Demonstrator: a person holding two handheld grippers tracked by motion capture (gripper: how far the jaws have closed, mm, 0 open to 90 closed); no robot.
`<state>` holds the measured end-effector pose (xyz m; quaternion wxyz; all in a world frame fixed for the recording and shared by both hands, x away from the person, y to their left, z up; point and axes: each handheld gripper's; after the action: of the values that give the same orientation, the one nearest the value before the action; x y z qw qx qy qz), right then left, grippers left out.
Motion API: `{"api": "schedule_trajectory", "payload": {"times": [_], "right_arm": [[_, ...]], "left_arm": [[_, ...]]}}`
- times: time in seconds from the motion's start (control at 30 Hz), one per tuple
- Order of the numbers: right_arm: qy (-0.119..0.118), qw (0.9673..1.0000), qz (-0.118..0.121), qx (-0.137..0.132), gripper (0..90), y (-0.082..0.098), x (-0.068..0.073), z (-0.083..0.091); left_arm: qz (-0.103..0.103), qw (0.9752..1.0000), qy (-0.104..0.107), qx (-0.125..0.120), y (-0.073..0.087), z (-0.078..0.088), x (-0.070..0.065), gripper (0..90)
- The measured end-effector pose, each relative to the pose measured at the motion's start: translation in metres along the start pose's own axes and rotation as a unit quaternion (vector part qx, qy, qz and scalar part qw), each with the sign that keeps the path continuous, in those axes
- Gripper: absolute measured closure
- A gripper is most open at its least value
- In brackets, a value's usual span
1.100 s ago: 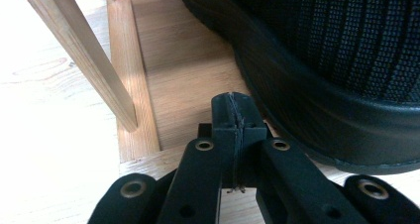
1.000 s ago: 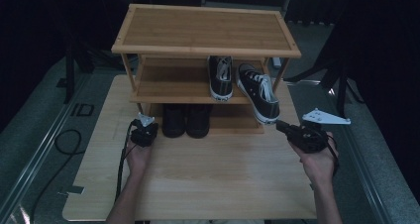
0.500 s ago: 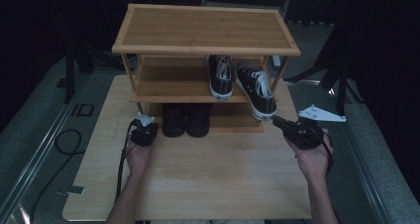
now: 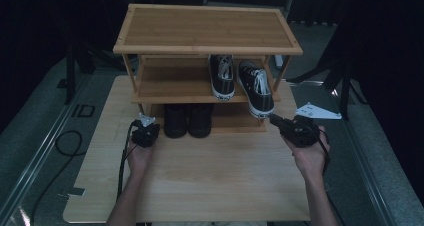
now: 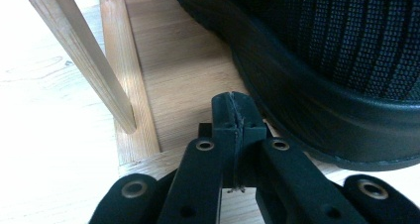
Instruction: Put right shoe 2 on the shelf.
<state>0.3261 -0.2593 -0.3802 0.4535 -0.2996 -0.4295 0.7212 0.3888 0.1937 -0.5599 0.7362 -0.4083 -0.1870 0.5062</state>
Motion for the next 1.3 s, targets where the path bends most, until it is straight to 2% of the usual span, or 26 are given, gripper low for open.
{"api": "schedule_trajectory", "payload": {"times": [0.07,0.1,0.2,0.33,0.43,0.47,0.57,0.83,0.87,0.9,0.93,1.03,1.17,1.2,1.3], "right_arm": [[0.003,0.9999,0.012,0.006,90.0,0.005,0.004,-0.005],[0.003,1.0,0.009,0.002,90.0,0.005,0.004,-0.005],[0.004,1.0,0.003,-0.007,90.0,-0.002,0.004,-0.006],[0.002,0.9999,0.012,-0.009,90.0,-0.008,0.007,-0.009],[0.0,0.9999,0.016,0.002,90.0,-0.003,0.01,-0.015],[0.001,0.9999,0.015,-0.003,90.0,0.001,0.011,-0.018],[-0.002,1.0,0.007,-0.006,90.0,0.001,0.009,-0.017],[0.002,0.9999,0.011,-0.006,89.7,0.003,0.01,-0.017],[0.002,0.9999,0.012,-0.007,88.9,0.004,0.01,-0.017],[0.004,0.9999,0.012,-0.005,88.4,0.004,0.01,-0.017],[0.01,0.9999,0.014,-0.002,88.2,0.005,0.01,-0.017],[0.016,0.9998,0.012,0.002,85.2,0.012,0.005,-0.018],[0.027,0.9995,0.002,0.017,84.7,0.023,-0.001,-0.025],[0.033,0.9989,-0.01,0.031,84.3,0.031,-0.007,-0.034],[0.043,0.9981,-0.018,0.04,82.3,0.039,-0.013,-0.043]], "left_arm": [[0.001,1.0,0.001,0.0,0.0,0.0,0.0,90.0],[0.002,1.0,0.001,0.001,-0.001,0.0,0.0,90.0],[0.005,1.0,0.002,0.002,-0.001,0.0,0.0,90.0],[0.007,1.0,0.005,0.0,-0.001,0.0,0.001,90.0],[0.004,1.0,0.004,0.003,-0.001,0.0,0.001,90.0],[0.004,1.0,0.005,0.003,-0.001,0.0,0.001,90.0],[0.004,1.0,0.005,0.003,-0.001,0.0,0.002,90.0],[0.011,0.9999,-0.003,-0.002,-0.001,0.0,0.0,89.9],[0.014,0.9999,-0.008,-0.005,0.0,0.0,0.001,86.2],[0.024,0.9996,0.008,-0.01,0.0,0.001,0.003,80.8],[0.027,0.9995,0.011,-0.01,0.001,0.002,0.003,76.3],[0.015,0.9999,0.003,-0.004,0.003,0.006,0.0,71.6],[0.013,0.9998,0.005,-0.011,0.009,0.011,-0.001,70.2],[0.015,0.9998,0.006,-0.013,0.01,0.012,-0.001,69.4],[0.013,0.9998,0.007,-0.016,0.011,0.014,-0.001,68.8]]}}
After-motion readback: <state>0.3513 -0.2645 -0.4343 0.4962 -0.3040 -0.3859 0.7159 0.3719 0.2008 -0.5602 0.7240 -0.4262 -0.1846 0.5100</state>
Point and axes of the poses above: each handheld gripper's, and its own axes: z roughly backward along the jaws, y roughly out of its underside, x roughly to its left, and after that the axes turned 13 degrees about y, right-handed
